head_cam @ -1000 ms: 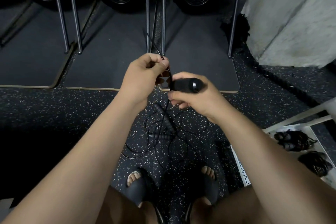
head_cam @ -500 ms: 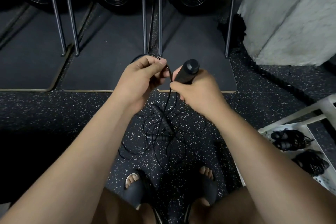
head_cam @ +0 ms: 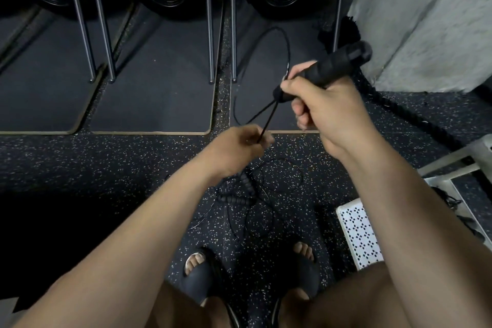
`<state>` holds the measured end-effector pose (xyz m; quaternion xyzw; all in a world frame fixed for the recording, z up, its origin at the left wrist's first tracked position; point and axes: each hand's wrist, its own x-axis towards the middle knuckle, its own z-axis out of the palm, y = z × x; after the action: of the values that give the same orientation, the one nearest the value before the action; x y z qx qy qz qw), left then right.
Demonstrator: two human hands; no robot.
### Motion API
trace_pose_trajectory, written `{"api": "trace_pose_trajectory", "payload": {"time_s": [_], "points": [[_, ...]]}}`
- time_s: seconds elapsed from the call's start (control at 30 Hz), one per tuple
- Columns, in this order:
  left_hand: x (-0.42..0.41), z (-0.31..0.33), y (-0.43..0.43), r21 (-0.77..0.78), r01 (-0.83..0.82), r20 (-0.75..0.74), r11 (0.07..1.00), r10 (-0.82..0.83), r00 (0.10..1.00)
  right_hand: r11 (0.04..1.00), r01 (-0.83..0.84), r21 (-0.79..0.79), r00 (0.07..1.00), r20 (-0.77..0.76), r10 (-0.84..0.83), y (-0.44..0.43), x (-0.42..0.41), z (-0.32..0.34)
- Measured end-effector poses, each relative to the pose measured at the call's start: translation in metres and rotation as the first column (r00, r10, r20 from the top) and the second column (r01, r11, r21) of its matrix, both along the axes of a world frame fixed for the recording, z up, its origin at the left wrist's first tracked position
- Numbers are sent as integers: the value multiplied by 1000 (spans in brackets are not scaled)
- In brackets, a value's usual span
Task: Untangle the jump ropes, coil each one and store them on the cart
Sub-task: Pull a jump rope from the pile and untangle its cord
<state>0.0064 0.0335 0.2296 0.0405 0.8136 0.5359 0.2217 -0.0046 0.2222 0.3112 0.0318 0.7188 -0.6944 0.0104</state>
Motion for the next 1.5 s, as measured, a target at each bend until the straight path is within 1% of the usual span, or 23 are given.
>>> {"api": "trace_pose_trajectory", "payload": {"time_s": [0.07,0.17,0.27,0.33,0.5,0.67,0.8,0.9,1.03,1.1,1.27,1.3,1.37,1.43,1.5], "points": [[0,-14,4,-41,25,-2,999,-25,1000,998,27,-52,999,-37,-29,4,-1,6],[-3,-30,5,-212,65,-24,975,-72,997,988,72,-138,995,-55,-80,12,-1,15],[-5,-40,4,-401,129,-7,907,-144,990,976,95,-198,991,-76,-112,18,-2,21],[-6,-44,3,-479,171,19,861,-184,983,965,110,-239,988,-77,-131,21,-2,23],[-5,-60,-1,-536,217,85,816,-203,975,938,168,-304,981,-45,-190,27,-4,25],[-6,-55,2,-544,195,51,816,-201,978,945,197,-261,979,-2,-204,28,-6,18],[-8,-40,1,-483,135,-11,865,-160,987,987,113,-115,993,-7,-115,27,-5,7],[-13,-26,-3,-411,90,-87,907,-137,987,999,46,22,999,28,-46,23,-6,-5],[-16,-1,-6,-348,-34,-267,937,-64,962,978,-57,199,992,122,33,17,-8,-23],[-15,11,-7,-314,-85,-319,946,-21,948,955,-132,266,980,180,85,14,-7,-30],[-15,22,-11,-181,-117,-391,977,38,920,898,-299,321,940,259,221,-4,0,-39],[-15,23,-11,-166,-130,-405,977,53,913,895,-302,328,942,249,226,-7,0,-40],[-16,29,-10,-113,-163,-430,980,100,897,904,-253,344,960,203,191,-11,-2,-43],[-15,36,-10,-18,-172,-441,985,147,886,898,-224,378,971,171,170,-12,-3,-43],[-14,42,-9,92,-185,-427,978,207,880,879,-253,405,964,187,191,-15,-2,-43]]}}
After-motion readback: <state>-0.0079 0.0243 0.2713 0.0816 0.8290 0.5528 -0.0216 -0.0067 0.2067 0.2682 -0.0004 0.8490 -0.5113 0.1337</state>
